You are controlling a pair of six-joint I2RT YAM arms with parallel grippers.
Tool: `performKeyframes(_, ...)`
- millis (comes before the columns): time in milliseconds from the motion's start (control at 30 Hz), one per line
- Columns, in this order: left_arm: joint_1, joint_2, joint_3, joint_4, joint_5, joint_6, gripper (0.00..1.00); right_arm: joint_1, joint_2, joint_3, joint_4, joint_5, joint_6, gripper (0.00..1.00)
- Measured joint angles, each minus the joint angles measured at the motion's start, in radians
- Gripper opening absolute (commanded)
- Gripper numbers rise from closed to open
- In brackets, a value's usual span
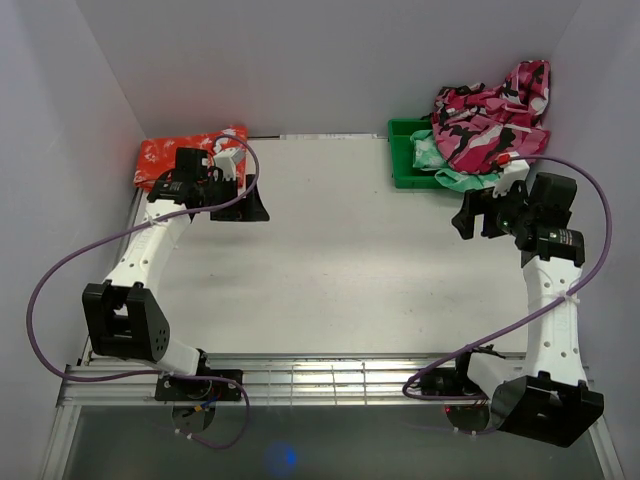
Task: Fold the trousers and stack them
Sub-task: Grab the trousers from the pile
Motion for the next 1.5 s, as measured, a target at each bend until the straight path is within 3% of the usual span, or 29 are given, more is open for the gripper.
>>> performKeyframes(200,0.000,0.022,0.164,-0.007,-0.023,-0.002,0.98,0.000,0.057,0.100,-0.005,0.041,0.037,0.90)
performKeyframes(333,0.000,0.030,0.245,0.021,-0.027,-0.018,0.98,0.000,0.195,0.243,0.045,0.086,0.076,0.90)
performKeyframes(900,0.000,0.121,0.280,-0.019,-0.172,0.014,0.98,0.015,1.070,1.005,0.270,0.265,0.208,0.90)
performKeyframes(1233,0.000,0.237,0.315,-0.108,-0.235,0.039,0.98,0.046,1.332,1.046,0.373,0.310,0.211,0.90)
performKeyframes(1333,0.000,0.281,0.372,-0.139,-0.257,0.047,0.98,0.057,1.358,1.049,0.396,0.330,0.204,1.00)
performKeyframes(1367,0.000,0.293,0.388,-0.146,-0.263,0.049,0.98,0.059,1.358,1.050,0.397,0.332,0.199,0.77)
performKeyframes(1467,0.000,0.322,0.417,-0.164,-0.274,0.054,0.98,0.063,1.359,1.063,0.397,0.347,0.159,0.24)
performKeyframes(1500,0.000,0.327,0.421,-0.170,-0.276,0.056,0.98,0.061,1.360,1.071,0.395,0.347,0.153,0.17)
